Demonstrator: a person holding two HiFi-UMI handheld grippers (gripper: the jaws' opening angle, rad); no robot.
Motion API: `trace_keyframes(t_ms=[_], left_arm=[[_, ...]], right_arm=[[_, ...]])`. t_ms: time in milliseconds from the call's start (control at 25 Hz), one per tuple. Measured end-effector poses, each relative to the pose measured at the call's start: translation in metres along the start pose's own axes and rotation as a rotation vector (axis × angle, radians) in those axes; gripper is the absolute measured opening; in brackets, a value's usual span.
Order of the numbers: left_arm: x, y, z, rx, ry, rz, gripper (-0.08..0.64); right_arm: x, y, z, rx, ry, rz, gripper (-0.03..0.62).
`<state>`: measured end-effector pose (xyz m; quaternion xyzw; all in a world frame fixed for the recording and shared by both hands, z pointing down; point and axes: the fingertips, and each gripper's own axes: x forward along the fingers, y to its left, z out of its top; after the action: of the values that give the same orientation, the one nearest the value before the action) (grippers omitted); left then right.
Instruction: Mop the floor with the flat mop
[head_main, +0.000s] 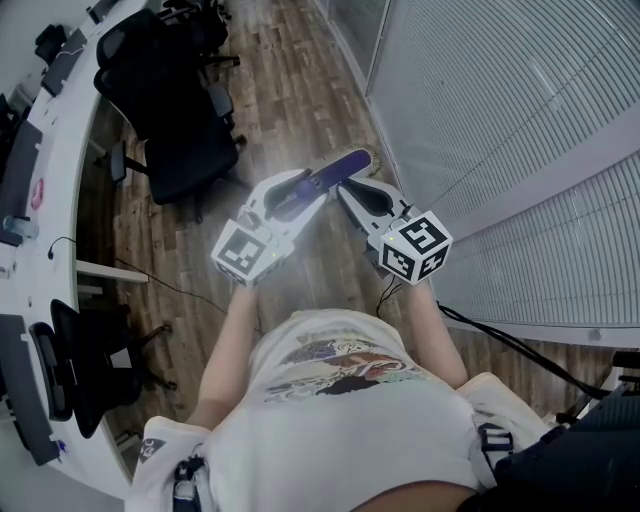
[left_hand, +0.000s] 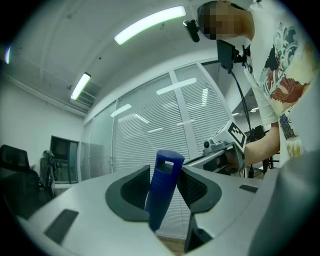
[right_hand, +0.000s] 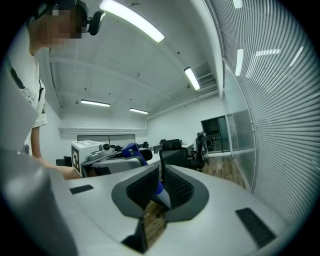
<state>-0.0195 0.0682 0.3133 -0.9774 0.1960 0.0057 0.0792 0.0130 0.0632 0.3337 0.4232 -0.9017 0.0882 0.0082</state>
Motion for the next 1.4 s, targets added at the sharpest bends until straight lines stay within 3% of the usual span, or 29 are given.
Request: trace_keyframes(t_ms=[280, 440, 520, 680, 840, 1040, 1400], left_arm=[[-0.002, -0.007, -0.002, -0.011, -0.002, -0.008, 0.146], [-0.003, -0.015, -0.003, -0.019, -0.001, -0.018, 0.146], [-0.004, -0.019, -0.006, -0.025, 0.001, -0.019, 0.147], [-0.007, -0.029, -0.005, -0.018, 0.005, -0.024, 0.150], [-0.010, -0.045, -0.011, 0.002, 0.015, -0.045, 0.150], [-0.011, -0.071, -0.021, 0.175, 0.075, -0.068, 0.149], [-0.011, -0.128, -0.040, 0.156, 0.094, -0.084, 0.149]], right_arm=[[0.003, 0.004, -0.016, 0.017, 0.070, 0.035, 0.049], [0.000, -0.005, -0.029, 0.154, 0.080, 0.020, 0.059], [-0.001, -0.006, -0.041, 0.201, 0.114, 0.030, 0.165], [-0.005, -0.001, -0.072, 0.176, 0.232, 0.053, 0.187], [-0.013, -0.004, -0.096, 0.308, 0.266, 0.048, 0.187], [-0.028, -0.015, -0.115, 0.467, 0.269, 0.069, 0.187], [-0.043, -0.012, -0.146, 0.693, 0.315, 0.184, 0.187]])
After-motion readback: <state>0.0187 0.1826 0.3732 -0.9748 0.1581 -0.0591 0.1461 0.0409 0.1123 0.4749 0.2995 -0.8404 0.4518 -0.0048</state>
